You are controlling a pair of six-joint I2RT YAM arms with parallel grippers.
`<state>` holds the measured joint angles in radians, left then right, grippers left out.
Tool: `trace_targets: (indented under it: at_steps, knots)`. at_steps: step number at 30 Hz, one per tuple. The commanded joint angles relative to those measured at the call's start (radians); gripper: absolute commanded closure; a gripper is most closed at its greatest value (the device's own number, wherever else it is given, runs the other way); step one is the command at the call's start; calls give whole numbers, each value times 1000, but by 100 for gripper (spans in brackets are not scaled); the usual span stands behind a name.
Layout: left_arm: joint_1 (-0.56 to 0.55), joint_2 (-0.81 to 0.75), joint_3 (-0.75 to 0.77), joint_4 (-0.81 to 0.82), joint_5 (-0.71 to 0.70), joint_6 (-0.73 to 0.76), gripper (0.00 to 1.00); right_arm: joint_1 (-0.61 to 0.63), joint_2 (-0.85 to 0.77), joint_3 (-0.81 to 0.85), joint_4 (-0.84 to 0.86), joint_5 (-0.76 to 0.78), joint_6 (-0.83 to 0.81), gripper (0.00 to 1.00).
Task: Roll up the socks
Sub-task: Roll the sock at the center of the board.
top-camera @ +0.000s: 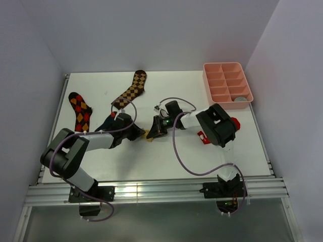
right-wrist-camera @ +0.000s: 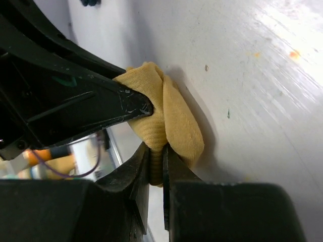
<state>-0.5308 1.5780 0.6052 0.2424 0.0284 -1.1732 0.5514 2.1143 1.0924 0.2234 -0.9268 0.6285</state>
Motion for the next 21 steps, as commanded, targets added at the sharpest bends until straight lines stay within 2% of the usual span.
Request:
trace_targets:
  at_steps: [1, 2, 3, 6, 17, 21]
  knots:
    - [-15, 23, 44, -41, -8, 26, 96, 5, -68, -57, -107, 207, -139, 92]
    - [-15, 27, 53, -54, -10, 30, 100, 10, -95, -66, -108, 230, -154, 90]
    - [-15, 28, 70, -67, -12, 35, 100, 16, -147, -75, -110, 282, -171, 84]
    - [-17, 28, 97, -100, -18, 59, 100, 45, -249, -103, -125, 367, -242, 76]
    - [-17, 54, 186, -196, -24, 118, 100, 255, -485, -203, -76, 908, -472, 61]
    - [-17, 66, 200, -213, -22, 129, 100, 310, -534, -250, -19, 993, -530, 55]
